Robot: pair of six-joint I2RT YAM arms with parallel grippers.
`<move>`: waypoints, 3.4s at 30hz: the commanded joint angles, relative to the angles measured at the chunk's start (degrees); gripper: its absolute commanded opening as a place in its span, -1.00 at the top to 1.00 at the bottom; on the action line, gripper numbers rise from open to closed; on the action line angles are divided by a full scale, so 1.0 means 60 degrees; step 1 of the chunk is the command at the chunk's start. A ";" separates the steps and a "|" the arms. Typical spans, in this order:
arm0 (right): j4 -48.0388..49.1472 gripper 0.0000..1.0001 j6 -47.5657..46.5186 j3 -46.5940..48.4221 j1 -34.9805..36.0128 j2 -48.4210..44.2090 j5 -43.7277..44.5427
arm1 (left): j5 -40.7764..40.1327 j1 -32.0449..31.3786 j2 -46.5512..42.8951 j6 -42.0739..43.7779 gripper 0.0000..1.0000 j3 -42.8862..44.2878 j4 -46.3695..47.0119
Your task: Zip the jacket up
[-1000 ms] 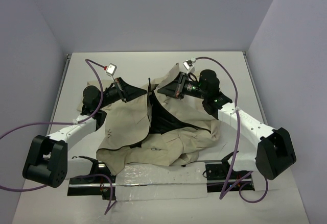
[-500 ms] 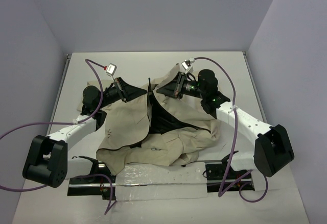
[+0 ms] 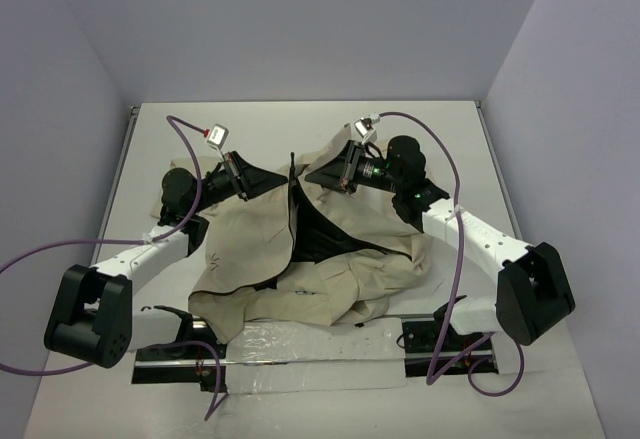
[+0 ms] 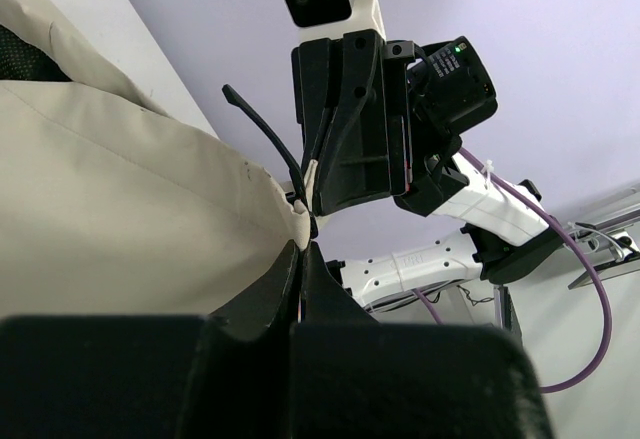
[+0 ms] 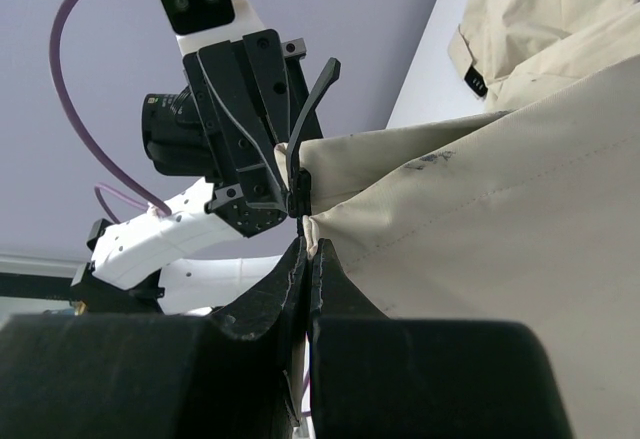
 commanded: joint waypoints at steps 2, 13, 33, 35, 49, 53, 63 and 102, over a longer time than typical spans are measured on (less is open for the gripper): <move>0.0766 1.00 0.0098 0.0370 0.0112 0.0055 -0.0281 | 0.0087 0.0015 -0.0169 0.0051 1.00 0.0057 0.0729; 0.0893 1.00 0.0215 0.0423 0.0126 0.0167 -0.0281 | 0.0130 0.0015 -0.0286 0.0124 1.00 0.0057 0.0626; 0.1448 1.00 0.0741 0.0671 0.0126 0.0402 -0.0296 | 0.0190 0.0015 -0.0608 0.0313 1.00 -0.0148 0.0526; 0.1510 1.00 0.0781 0.0703 0.0126 0.0410 -0.0311 | 0.0212 0.0007 -0.0594 0.0299 1.00 -0.0156 0.0525; 0.1968 1.00 0.1033 0.0771 0.0150 0.0485 -0.0005 | 0.0161 -0.0063 -0.0535 0.0056 1.00 -0.0260 0.0909; 0.2043 1.00 0.1079 0.0753 0.0148 0.0409 0.0377 | 0.0080 -0.0139 -0.0506 0.0015 1.00 -0.0324 0.1022; 0.1649 1.00 0.1006 0.0504 0.0270 -0.0128 0.1987 | -0.0168 -0.0342 -0.0481 -0.0126 1.00 -0.0466 0.1263; 0.2352 1.00 0.1631 0.0660 0.0055 -0.0021 0.2041 | -0.0644 -0.0585 -0.0840 0.1657 0.35 0.0423 -0.2768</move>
